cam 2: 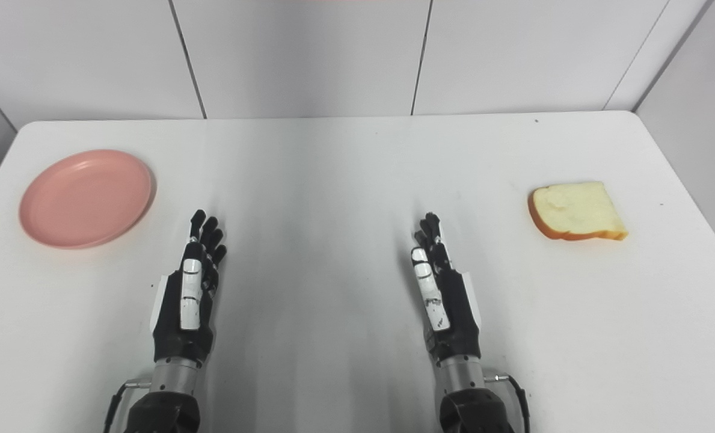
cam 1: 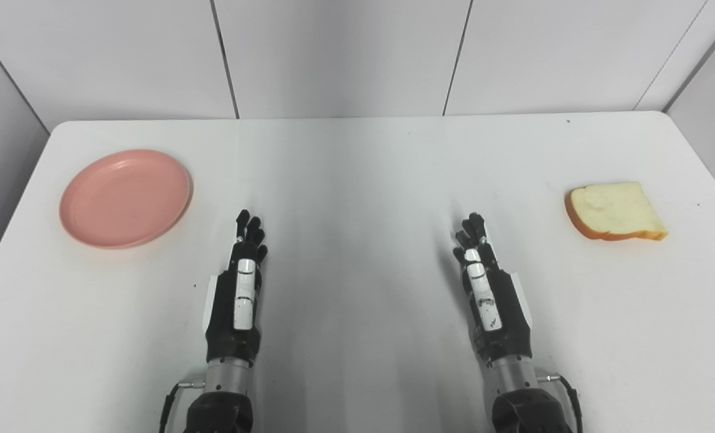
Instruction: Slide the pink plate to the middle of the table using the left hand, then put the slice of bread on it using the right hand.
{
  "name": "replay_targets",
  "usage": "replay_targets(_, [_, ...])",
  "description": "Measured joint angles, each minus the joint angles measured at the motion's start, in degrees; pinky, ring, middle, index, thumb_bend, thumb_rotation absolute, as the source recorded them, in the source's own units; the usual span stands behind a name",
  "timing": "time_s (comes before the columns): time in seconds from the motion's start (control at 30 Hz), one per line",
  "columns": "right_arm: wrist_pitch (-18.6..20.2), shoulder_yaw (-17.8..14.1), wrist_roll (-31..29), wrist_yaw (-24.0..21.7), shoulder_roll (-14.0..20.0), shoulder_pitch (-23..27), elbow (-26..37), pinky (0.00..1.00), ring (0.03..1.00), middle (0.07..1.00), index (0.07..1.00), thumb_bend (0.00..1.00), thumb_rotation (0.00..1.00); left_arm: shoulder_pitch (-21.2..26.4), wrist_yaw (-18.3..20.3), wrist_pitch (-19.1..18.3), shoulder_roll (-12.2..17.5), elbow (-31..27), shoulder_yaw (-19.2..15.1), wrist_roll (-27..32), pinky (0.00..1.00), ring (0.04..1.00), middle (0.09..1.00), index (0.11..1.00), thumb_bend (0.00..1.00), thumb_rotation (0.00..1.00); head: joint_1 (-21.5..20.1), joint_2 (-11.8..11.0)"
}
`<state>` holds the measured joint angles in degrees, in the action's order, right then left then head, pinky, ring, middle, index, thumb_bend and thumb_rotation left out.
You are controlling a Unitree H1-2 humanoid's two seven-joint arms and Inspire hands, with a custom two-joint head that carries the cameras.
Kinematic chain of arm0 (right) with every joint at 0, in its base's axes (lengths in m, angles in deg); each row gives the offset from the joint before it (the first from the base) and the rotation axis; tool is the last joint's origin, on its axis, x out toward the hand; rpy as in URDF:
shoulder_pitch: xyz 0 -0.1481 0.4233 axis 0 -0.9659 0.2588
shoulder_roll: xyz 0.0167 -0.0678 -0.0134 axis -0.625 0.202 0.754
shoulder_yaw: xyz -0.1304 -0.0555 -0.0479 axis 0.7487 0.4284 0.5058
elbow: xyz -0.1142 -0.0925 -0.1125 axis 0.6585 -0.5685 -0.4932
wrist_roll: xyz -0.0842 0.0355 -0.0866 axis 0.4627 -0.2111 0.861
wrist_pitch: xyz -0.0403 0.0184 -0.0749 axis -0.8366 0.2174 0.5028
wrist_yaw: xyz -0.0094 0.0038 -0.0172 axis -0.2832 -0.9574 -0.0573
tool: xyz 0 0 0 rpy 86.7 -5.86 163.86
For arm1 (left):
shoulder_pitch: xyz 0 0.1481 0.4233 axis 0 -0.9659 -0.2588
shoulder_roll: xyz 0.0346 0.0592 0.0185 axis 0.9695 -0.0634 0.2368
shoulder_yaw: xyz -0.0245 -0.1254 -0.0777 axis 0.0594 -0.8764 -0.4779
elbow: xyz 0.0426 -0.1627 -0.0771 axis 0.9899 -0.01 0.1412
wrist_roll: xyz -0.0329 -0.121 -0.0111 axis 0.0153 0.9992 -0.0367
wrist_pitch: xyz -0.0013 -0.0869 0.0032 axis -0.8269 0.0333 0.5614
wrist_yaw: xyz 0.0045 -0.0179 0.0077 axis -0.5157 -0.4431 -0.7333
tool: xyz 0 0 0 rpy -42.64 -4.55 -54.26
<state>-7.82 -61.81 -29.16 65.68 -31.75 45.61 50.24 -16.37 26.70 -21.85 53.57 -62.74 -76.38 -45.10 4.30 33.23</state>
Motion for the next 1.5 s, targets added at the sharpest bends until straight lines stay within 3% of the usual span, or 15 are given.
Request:
replay_targets(0.27, [0.5, -0.9, -1.5, -1.4, 1.1, 1.1, -0.6, 1.0, 1.0, 1.0, 1.0, 0.64, 0.85, 2.5, 3.2, -5.1, -0.4, -1.0, 0.2, 6.2, 1.0, 1.0, 1.0, 1.0, 0.63, 1.0, 2.4, -1.5])
replay_targets(0.4, [0.1, -1.1, -1.7, -2.0, 1.1, 1.6, -1.6, 1.0, 1.0, 1.0, 1.0, 0.64, 0.85, 3.4, 3.3, -5.7, -0.1, -1.1, 0.2, 6.1, 1.0, 1.0, 1.0, 1.0, 0.65, 1.0, 5.8, -4.1])
replay_targets(0.67, [-0.9, -2.4, -2.6, -3.1, 1.8, 2.5, -2.9, 1.0, 1.0, 1.0, 1.0, 0.65, 0.87, 4.2, 4.6, -6.9, 3.3, -1.7, -0.8, 6.4, 1.0, 1.0, 1.0, 1.0, 0.68, 1.0, 8.7, -6.5])
replay_targets(0.87, [-1.2, -3.2, -3.2, -3.7, 2.3, 2.9, -3.5, 1.0, 1.0, 1.0, 1.0, 0.64, 0.87, 7.8, 6.2, -9.4, 6.3, -5.0, -3.2, 8.8, 1.0, 1.0, 1.0, 1.0, 0.72, 1.0, 12.8, -9.3])
replay_targets(1.13, [-1.5, -3.9, -4.1, -4.2, 2.3, 3.4, -4.0, 1.0, 1.0, 1.0, 1.0, 0.62, 0.88, 8.6, 7.0, -10.2, 8.9, -6.1, -5.1, 10.6, 1.0, 1.0, 1.0, 1.0, 0.75, 1.0, 14.5, -10.6])
replay_targets(1.37, [-1.9, -3.9, -3.8, -4.3, 2.5, 3.8, -4.4, 1.0, 1.0, 1.0, 1.0, 0.66, 0.9, 10.6, 7.4, -10.2, 11.5, -5.3, -9.1, 11.8, 1.0, 1.0, 1.0, 1.0, 0.78, 1.0, 15.2, -11.7])
replay_targets(1.5, [-2.9, -4.1, -3.8, -4.3, 2.5, 4.1, -4.6, 1.0, 1.0, 1.0, 1.0, 0.69, 0.89, 13.3, 7.3, -9.9, 13.5, -1.4, -11.8, 11.7, 1.0, 1.0, 0.999, 1.0, 0.76, 1.0, 17.2, -11.9])
